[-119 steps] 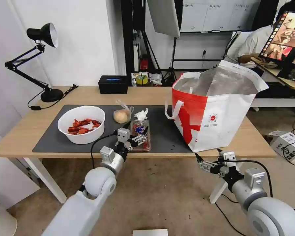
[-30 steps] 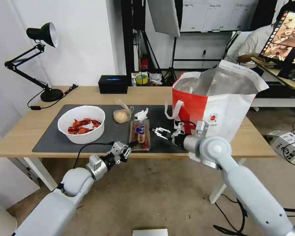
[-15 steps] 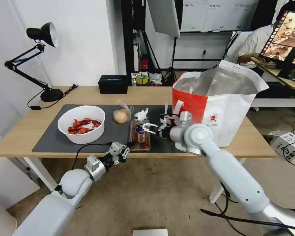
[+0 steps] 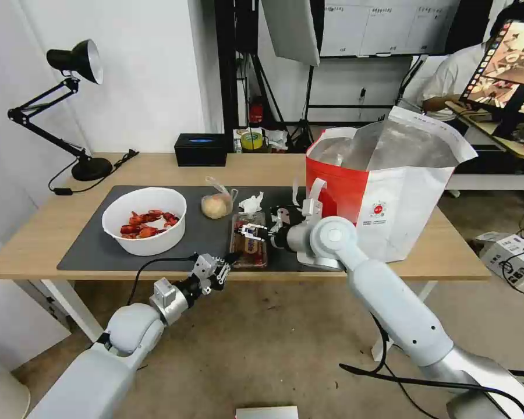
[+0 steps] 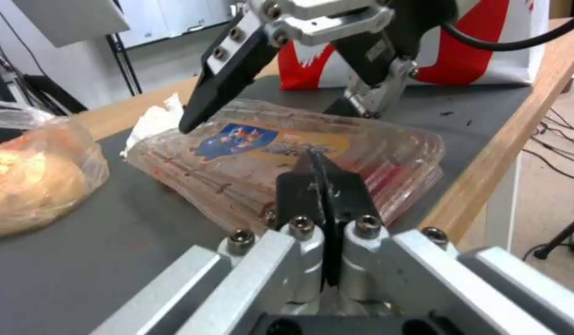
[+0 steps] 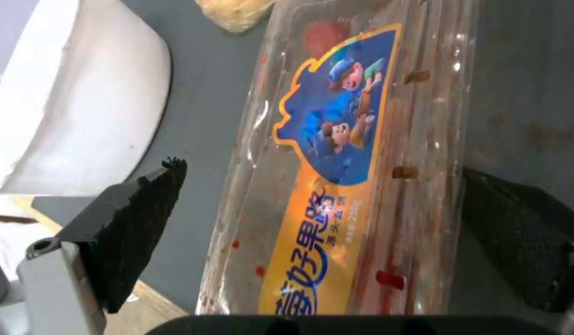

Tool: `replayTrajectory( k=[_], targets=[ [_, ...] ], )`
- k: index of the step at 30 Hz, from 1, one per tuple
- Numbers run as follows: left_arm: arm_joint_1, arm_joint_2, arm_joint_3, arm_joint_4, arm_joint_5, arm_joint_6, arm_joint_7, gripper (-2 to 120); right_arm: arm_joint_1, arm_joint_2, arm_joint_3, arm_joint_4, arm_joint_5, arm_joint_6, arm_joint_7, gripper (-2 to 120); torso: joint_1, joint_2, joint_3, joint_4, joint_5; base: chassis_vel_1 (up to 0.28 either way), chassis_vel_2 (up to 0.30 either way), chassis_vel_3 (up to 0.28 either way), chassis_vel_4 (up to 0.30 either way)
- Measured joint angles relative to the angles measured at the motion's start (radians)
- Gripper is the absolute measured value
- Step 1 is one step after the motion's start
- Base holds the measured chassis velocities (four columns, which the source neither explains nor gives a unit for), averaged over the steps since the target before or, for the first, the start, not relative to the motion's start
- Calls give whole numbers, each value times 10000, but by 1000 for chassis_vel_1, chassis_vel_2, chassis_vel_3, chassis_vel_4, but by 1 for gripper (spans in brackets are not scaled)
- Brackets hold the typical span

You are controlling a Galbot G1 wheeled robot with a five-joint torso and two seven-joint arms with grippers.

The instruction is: Pick up the trash from the table and place it into the takeout bag.

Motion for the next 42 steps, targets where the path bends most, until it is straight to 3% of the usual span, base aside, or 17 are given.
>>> replayTrajectory(
  k=[42],
  targets=[
    [76, -44, -148, -63, 1, -95, 46, 0, 703, 229, -664, -525, 38, -8, -36, 100, -1, 0, 0, 1, 1, 0, 0, 0, 0]
  ],
)
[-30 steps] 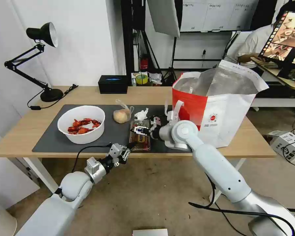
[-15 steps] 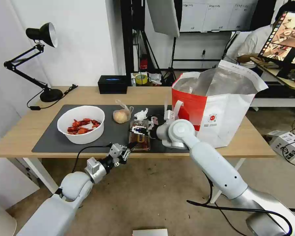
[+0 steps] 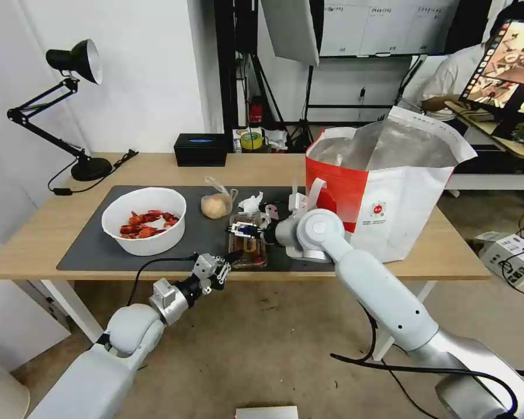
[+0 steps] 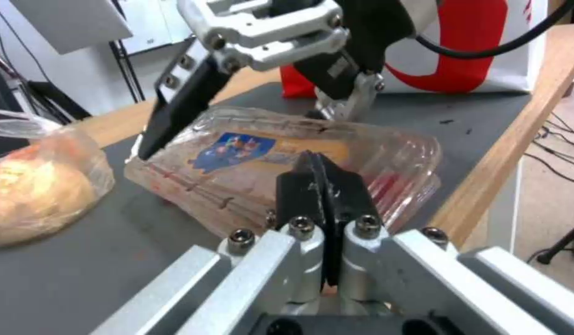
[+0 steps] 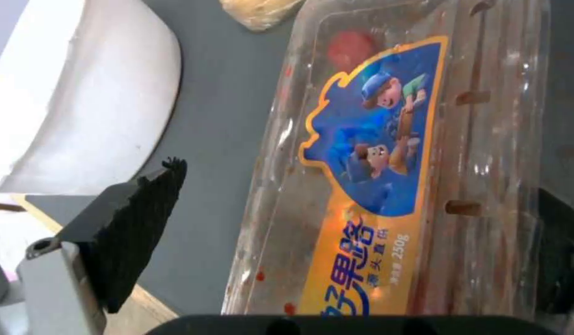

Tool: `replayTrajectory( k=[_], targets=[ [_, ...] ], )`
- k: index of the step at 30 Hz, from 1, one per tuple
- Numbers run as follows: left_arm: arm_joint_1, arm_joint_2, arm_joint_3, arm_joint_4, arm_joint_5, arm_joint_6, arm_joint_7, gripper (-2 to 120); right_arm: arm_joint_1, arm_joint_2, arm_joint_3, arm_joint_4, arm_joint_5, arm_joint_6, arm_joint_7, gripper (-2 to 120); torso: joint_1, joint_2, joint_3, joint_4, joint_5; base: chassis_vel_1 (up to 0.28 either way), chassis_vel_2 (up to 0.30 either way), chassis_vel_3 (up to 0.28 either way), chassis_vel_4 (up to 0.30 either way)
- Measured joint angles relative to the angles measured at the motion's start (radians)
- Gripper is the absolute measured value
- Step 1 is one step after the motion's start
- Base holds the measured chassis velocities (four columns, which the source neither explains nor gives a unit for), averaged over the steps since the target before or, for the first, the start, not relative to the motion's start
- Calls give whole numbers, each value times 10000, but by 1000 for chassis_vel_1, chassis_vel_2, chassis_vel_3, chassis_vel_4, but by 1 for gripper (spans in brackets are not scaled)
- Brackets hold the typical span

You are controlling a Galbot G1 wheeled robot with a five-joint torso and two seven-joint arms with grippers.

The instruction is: Pick up the trash from the table and place it into the takeout bag.

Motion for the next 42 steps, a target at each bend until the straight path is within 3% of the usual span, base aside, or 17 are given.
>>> replayTrajectory(
  k=[7, 14, 18, 24, 29, 32, 35, 42],
  targets=[
    [23, -31, -35, -27, -9, -18, 4, 0, -14, -96, -94, 124, 237, 0, 150, 100, 0, 0, 0, -1, 0, 0, 0, 0, 0],
    [57, -11, -108, -53, -26, -39, 6, 0, -50, -194, -187, 196, 407, -1, 209, 73, 0, 0, 0, -1, 0, 0, 0, 0, 0],
    [55, -1, -124, -59, -36, -39, 6, 0, -48, -214, -206, 197, 432, -3, 215, 65, 0, 0, 0, -1, 0, 0, 0, 0, 0],
    [56, -20, -140, -103, -53, -40, 7, 0, -99, -355, -223, 184, 433, -3, 259, 37, 0, 1, -1, -2, 0, 0, 0, 0, 0],
    [90, -41, -163, -107, -57, -41, 7, 0, -148, -405, -203, 184, 428, 0, 248, 24, 0, 1, -1, -2, 0, 0, 0, 0, 0],
    [128, -46, -227, -148, -82, -43, 6, 0, -155, -412, -175, 143, 427, 2, 241, 9, 0, 1, -1, -2, 0, 0, 0, 0, 0],
    [200, -28, -352, -243, -159, -44, 5, 0, -151, -412, -138, 133, 436, 2, 213, 0, 0, 1, -1, -1, 1, 0, 0, 0, 0],
    [670, 138, -1012, -682, -267, -42, 3, 0, -170, -421, -27, 134, 441, -3, 194, 0, 0, 1, -1, 0, 1, 0, 0, 0, 0]
  ],
)
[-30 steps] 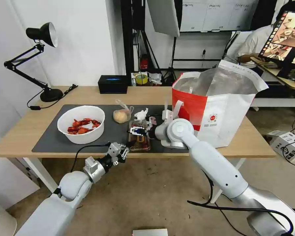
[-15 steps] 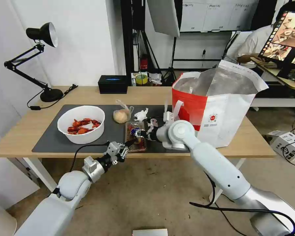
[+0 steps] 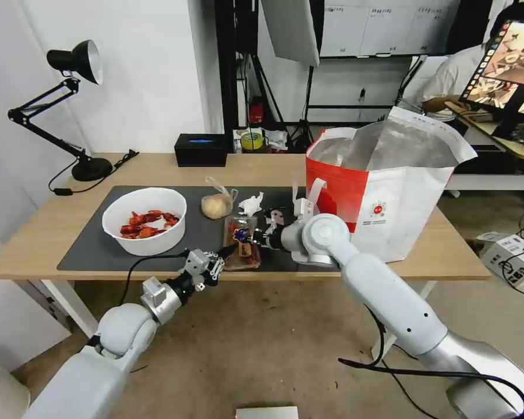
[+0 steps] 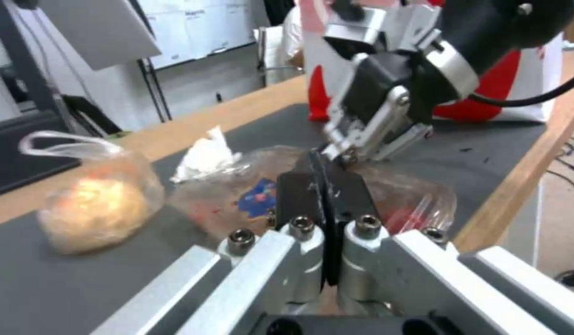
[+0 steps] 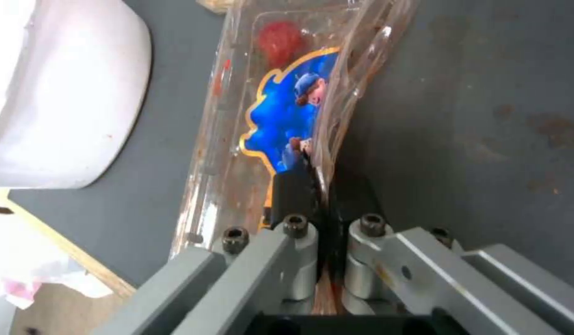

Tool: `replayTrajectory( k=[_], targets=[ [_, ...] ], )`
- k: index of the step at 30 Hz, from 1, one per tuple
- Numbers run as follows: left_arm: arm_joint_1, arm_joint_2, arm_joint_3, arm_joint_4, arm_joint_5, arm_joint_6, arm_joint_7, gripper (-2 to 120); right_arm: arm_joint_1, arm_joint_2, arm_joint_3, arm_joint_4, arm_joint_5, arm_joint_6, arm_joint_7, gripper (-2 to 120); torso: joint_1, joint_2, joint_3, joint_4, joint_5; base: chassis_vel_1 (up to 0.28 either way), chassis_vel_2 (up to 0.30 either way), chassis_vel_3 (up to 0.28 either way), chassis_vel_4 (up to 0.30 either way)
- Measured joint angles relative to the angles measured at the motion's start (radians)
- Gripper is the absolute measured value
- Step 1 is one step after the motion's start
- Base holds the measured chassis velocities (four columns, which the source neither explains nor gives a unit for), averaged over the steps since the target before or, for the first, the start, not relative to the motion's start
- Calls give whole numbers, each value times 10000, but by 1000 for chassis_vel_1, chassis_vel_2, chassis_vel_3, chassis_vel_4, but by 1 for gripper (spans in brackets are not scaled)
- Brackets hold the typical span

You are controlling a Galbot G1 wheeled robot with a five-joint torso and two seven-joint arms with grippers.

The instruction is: Pick up the trash from the table and place it into the takeout bag.

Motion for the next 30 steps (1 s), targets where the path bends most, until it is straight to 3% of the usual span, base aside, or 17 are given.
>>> replayTrajectory(
  k=[6, 9, 12, 16, 20, 24, 30],
  targets=[
    [744, 25, -940, -498, -76, -12, -35, 0, -95, -59, 233, 292, -59, -6, -314, 0, 1, -1, 1, 0, -2, 0, 0, 0, 0],
    [1017, 16, -1196, -609, -85, -87, -155, 8, -117, -149, 292, 490, -237, -7, -554, 0, 1, -1, 1, 1, -2, 0, 0, 0, 0],
    [1691, -157, -1656, -714, 44, -411, -313, 26, -351, -458, 648, 1170, -545, -10, -1217, 0, 1, -1, 1, -2, -2, 0, 0, 0, 0],
    [2062, -358, -1921, -801, 69, -496, -312, 36, -440, -600, 920, 1485, -794, 72, -1802, 0, 1, -1, 1, -1, 0, 0, 0, 0, 0],
    [2678, -798, -2396, -891, 98, -727, -283, 56, -476, -913, 1549, 2291, -923, 941, -2652, 0, 1, -1, 1, -1, 0, 0, 0, 0, 0],
    [2944, -962, -2594, -946, 108, -818, -257, 65, -505, -1049, 1894, 2686, -916, 1465, -2749, 0, 1, -1, 0, -1, 0, 0, 0, 0, 0],
    [3538, -1178, -3125, -1118, 114, -1004, -203, 91, -586, -1740, 2991, 3761, -854, 2867, -2743, 0, 0, 0, 0, -1, 1, 0, 0, 0, 0]
  ],
)
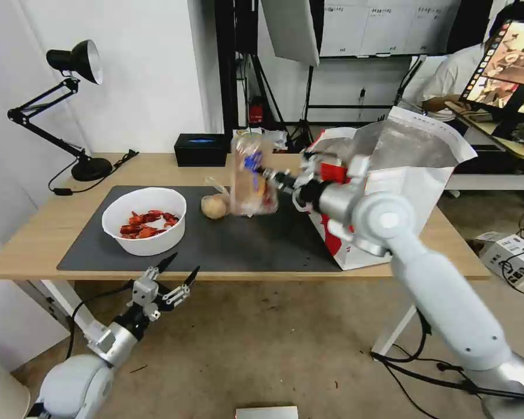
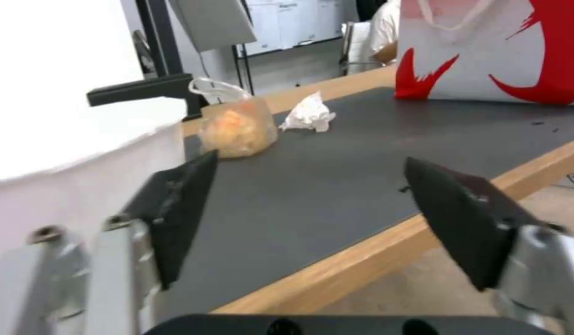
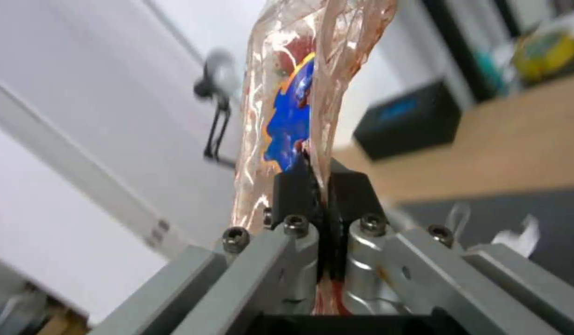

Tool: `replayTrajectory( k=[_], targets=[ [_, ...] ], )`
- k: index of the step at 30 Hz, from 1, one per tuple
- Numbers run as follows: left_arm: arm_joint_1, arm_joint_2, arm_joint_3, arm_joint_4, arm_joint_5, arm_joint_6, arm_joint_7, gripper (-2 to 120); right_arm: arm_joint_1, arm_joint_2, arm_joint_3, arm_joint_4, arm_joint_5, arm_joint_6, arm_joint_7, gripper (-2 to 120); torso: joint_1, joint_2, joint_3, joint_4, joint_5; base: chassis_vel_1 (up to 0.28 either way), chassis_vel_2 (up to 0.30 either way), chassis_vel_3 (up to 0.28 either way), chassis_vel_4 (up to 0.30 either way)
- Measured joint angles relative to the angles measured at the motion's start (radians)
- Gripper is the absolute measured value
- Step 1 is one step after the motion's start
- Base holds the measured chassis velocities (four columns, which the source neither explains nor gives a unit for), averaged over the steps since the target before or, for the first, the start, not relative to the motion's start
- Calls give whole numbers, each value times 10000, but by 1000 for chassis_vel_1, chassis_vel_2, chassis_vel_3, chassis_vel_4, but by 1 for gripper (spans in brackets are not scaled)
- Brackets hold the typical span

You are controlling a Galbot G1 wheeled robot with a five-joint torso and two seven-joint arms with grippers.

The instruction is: Pick up the trash from the table and place it into the takeout bag.

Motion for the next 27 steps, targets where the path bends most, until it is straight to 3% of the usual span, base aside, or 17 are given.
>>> replayTrajectory(
  k=[4, 12, 14, 16, 27],
  targets=[
    [128, -130, -114, -54, 0, -53, 2, 103, -105, -678, 721, 303, -43, 875, 182, 0, 0, 0, 0, 1, 0, 0, 0, 0, 0],
    [114, -271, 97, -76, 10, -125, 6, 113, -305, -1961, 1625, -72, -767, 1691, 586, 0, 0, 0, 1, -1, 2, 0, 0, 0, 0],
    [110, -273, 103, -75, 9, -125, 6, 114, -308, -2001, 1638, -90, -809, 1695, 612, 0, 0, 0, 1, 0, 1, 0, 0, 0, 0],
    [-114, -246, 350, 4, 8, -125, 6, 115, -630, -2503, 1940, -291, -1294, 1723, 828, 0, 0, 0, 1, -5, 2, 0, 0, 0, 0],
    [-200, -214, 508, 98, 4, -98, -26, 104, -1184, -2611, 2097, -375, -1467, 1495, 827, 0, 0, 0, 1, 1, -2, 0, 0, 0, 0]
  ],
)
